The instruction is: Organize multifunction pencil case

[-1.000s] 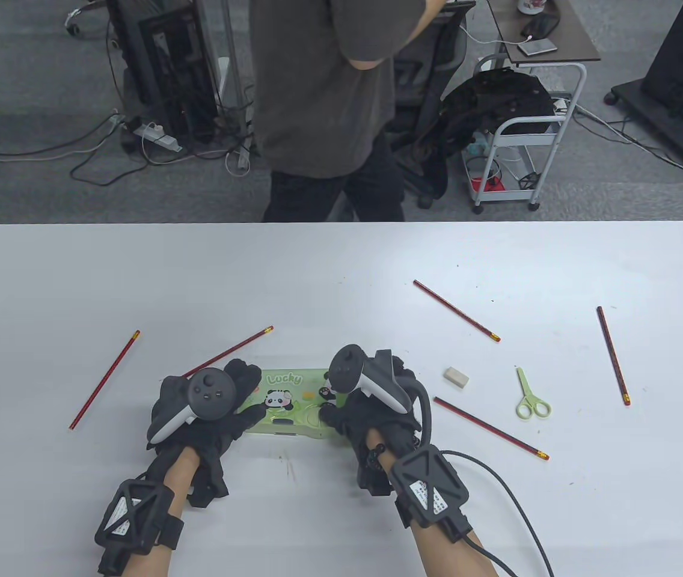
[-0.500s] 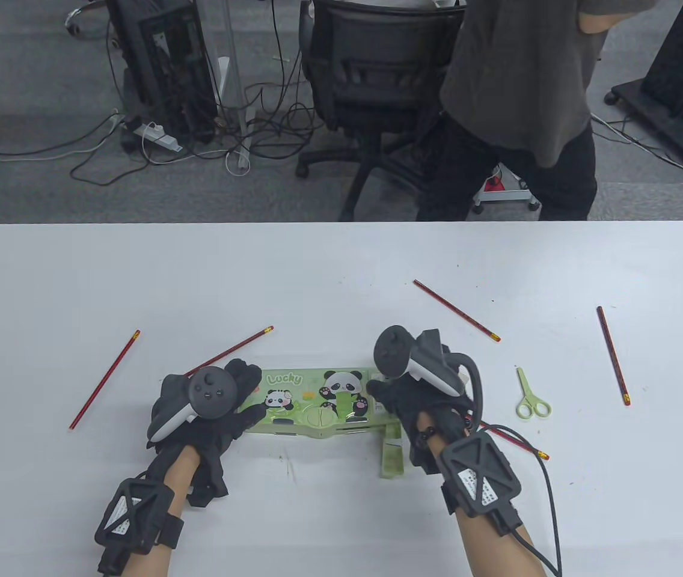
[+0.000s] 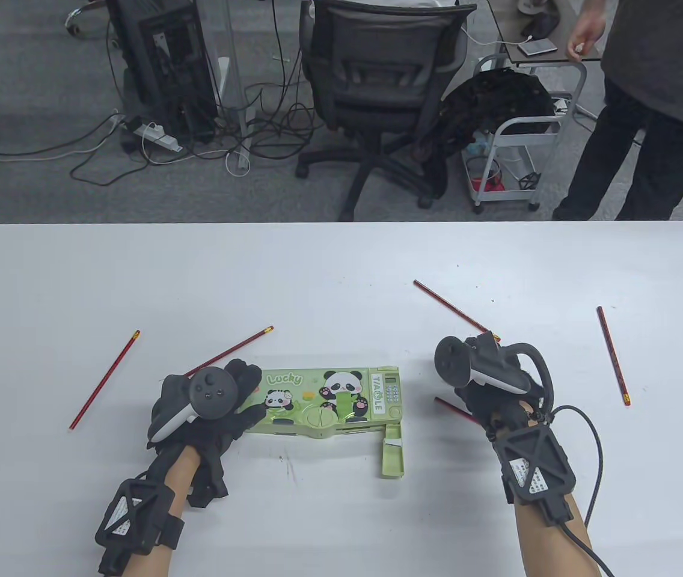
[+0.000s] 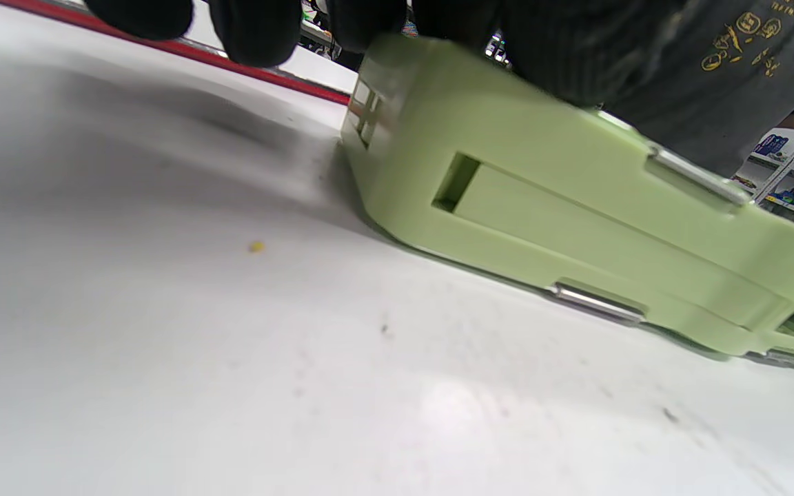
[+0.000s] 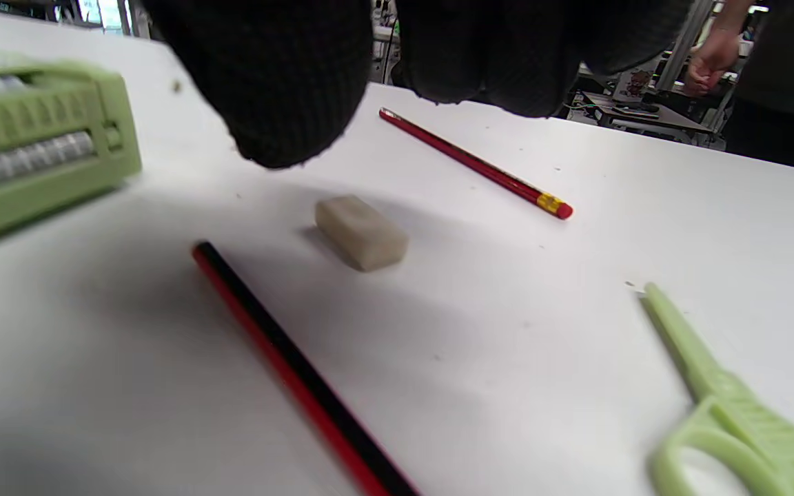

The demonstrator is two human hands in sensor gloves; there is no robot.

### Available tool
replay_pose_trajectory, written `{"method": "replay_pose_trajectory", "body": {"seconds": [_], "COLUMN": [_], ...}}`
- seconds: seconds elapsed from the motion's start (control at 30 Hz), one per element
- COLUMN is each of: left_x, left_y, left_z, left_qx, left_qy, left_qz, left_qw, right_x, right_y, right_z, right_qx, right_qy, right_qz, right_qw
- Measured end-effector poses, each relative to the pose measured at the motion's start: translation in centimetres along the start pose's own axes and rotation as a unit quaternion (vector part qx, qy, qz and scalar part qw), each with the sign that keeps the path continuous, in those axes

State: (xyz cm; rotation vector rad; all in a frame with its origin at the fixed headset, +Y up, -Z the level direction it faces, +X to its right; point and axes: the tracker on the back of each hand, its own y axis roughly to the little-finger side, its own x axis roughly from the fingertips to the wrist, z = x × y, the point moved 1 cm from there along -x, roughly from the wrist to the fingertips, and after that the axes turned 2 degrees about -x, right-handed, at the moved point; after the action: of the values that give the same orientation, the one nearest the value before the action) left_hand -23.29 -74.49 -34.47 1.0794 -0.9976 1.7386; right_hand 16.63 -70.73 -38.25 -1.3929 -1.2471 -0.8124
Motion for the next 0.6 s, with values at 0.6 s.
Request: {"method": "replay_pose_trajectory", "body": {"seconds": [0.6], "left_x": [0.0], "left_y": [0.0], "left_z": [0.0], "left_qx": [0.002], "left_qy": [0.001], "left_qz": [0.001], "left_qw": [1.0], "right_x": [-3.4], "right_y": [0.5], "right_z": [-2.9], "right_qx": [-0.001], "right_qy": [-0.02], "right_qz": [0.018], "right_qw": [1.0]}}
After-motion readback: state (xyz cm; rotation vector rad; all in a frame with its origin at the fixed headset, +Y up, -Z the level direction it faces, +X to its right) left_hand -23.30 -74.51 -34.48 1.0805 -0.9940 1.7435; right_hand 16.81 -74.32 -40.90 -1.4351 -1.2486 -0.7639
